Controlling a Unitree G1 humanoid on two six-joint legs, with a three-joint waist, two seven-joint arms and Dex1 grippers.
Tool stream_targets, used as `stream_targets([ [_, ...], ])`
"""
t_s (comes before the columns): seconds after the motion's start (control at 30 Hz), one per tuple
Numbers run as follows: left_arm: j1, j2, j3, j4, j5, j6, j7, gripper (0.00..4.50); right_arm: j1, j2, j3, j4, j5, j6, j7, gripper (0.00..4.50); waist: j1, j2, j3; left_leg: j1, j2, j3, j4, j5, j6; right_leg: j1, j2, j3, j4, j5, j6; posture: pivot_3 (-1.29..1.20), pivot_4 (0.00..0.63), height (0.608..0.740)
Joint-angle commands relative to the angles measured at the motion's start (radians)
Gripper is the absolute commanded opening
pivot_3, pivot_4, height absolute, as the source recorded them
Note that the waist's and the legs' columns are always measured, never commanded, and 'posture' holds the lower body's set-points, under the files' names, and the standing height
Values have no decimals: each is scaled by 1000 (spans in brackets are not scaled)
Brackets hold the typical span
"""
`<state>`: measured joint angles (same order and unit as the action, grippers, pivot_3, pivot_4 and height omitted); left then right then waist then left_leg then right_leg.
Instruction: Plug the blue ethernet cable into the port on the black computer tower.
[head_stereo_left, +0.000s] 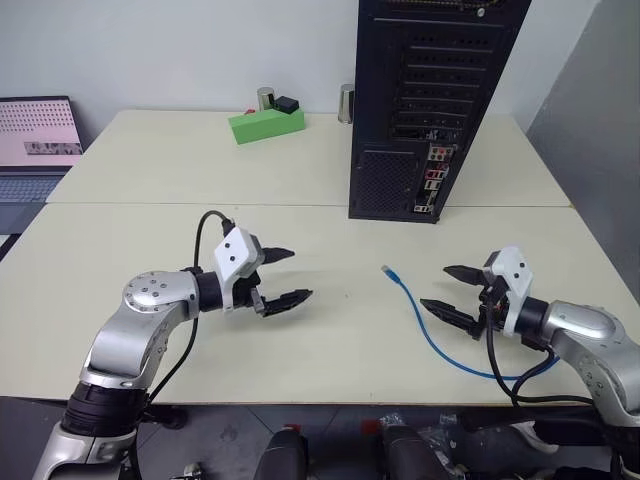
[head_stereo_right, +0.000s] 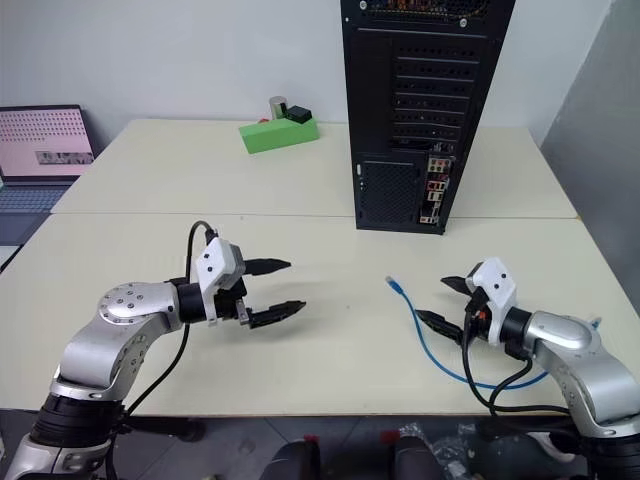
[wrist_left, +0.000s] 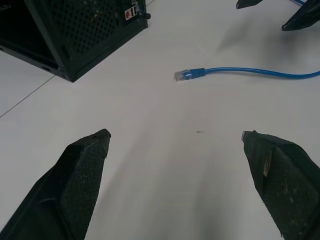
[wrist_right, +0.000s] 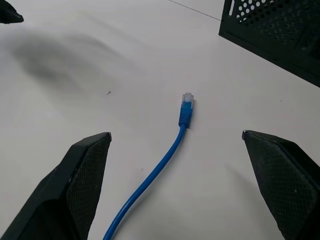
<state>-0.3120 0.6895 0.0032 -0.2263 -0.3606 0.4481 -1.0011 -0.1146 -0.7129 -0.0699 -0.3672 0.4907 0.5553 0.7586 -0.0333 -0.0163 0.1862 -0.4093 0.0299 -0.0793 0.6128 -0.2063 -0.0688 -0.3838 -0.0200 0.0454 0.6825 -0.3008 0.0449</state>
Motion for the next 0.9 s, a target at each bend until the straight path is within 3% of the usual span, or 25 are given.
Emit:
stream_targets([
  [0.03,5,23,3,-42,-29,-5,-32,4500,-29,2,3,-26,-3,-7,6,4446,-1,0,0,0,0,0,0,0,0,0,0,0,0,0,0,0,150,740],
  [0.3,17,35,-12,-54,-19,-6,-44,4500,-45,28,57,-52,-47,26,-58,4446,0,0,0,0,0,0,0,0,0,0,0,0,0,0,0,0,150,740],
  [0.47,11,36,-20,-53,-22,-6,-44,4500,-79,98,112,-38,-109,42,-147,4446,0,0,0,0,0,0,0,0,0,0,0,0,0,0,0,0,150,740],
  [0.9,-50,16,-35,-20,-29,-28,-62,4500,-227,270,208,257,-276,5,-267,4446,-1,0,0,0,0,0,0,0,0,0,0,0,0,0,0,0,150,740],
])
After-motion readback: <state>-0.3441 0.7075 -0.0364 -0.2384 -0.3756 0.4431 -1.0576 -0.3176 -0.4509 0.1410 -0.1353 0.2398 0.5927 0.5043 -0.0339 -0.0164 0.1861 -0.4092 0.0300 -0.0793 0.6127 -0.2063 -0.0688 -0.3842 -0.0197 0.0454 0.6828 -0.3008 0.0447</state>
